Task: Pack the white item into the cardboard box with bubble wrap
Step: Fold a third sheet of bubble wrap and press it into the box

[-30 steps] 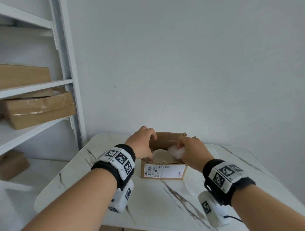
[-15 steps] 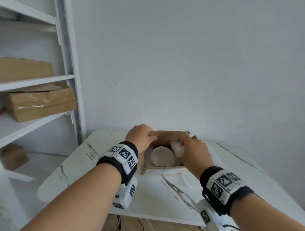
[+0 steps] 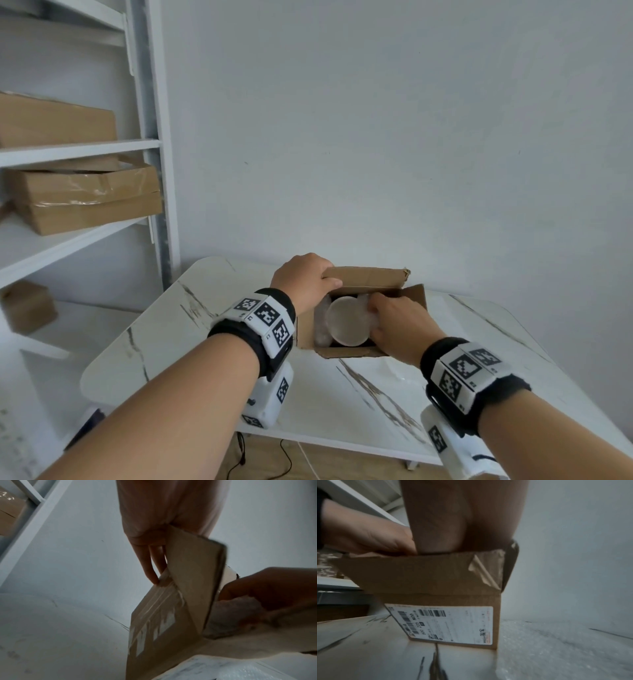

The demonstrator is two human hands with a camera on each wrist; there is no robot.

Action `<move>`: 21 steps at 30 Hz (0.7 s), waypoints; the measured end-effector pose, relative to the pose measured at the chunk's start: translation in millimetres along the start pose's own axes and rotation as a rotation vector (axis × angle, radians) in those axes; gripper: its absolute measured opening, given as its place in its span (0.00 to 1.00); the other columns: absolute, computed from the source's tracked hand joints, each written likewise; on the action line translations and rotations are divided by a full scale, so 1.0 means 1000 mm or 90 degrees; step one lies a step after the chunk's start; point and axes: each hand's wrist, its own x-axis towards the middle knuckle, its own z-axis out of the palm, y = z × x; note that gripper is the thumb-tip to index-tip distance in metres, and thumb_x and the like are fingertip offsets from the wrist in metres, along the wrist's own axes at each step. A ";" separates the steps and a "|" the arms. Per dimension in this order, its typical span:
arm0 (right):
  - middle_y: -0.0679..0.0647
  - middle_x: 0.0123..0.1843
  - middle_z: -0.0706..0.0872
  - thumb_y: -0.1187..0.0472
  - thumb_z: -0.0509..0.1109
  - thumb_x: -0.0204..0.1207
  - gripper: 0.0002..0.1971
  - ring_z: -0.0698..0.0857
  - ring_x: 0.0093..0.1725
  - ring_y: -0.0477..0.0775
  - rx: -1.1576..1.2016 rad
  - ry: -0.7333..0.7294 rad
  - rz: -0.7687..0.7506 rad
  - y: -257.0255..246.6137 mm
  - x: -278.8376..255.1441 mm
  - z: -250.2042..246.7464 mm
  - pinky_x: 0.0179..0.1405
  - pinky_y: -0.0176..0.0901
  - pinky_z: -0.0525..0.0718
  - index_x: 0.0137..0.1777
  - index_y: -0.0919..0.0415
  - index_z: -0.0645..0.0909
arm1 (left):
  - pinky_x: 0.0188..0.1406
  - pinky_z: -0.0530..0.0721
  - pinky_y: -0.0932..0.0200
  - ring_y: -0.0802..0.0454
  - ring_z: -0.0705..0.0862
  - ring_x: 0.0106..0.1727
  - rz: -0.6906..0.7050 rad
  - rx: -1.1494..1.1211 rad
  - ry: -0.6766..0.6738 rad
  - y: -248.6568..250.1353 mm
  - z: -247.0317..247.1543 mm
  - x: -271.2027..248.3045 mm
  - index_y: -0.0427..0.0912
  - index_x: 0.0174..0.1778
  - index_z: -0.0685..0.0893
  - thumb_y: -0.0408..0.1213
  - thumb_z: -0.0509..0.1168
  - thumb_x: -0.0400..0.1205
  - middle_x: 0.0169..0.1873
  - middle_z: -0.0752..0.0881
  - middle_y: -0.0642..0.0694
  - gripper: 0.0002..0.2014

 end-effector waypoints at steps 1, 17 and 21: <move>0.54 0.52 0.85 0.60 0.62 0.74 0.12 0.78 0.43 0.53 0.016 -0.016 -0.004 0.001 0.000 0.002 0.39 0.41 0.75 0.57 0.56 0.72 | 0.28 0.64 0.58 0.50 0.68 0.26 -0.004 -0.008 -0.001 0.000 0.000 0.001 0.43 0.25 0.65 0.46 0.66 0.81 0.22 0.69 0.49 0.22; 0.52 0.51 0.80 0.63 0.60 0.74 0.24 0.81 0.46 0.54 0.178 -0.122 0.038 0.005 0.024 -0.011 0.36 0.37 0.78 0.71 0.51 0.72 | 0.26 0.57 0.59 0.53 0.57 0.24 -0.019 -0.207 -0.005 -0.008 0.007 0.005 0.45 0.24 0.57 0.40 0.69 0.80 0.22 0.59 0.50 0.27; 0.51 0.50 0.79 0.63 0.62 0.73 0.25 0.80 0.48 0.54 0.149 -0.158 0.039 0.004 0.033 -0.011 0.41 0.42 0.80 0.71 0.50 0.72 | 0.25 0.57 0.59 0.53 0.57 0.24 -0.016 -0.198 0.020 -0.011 0.009 0.007 0.45 0.23 0.57 0.39 0.69 0.80 0.21 0.59 0.50 0.27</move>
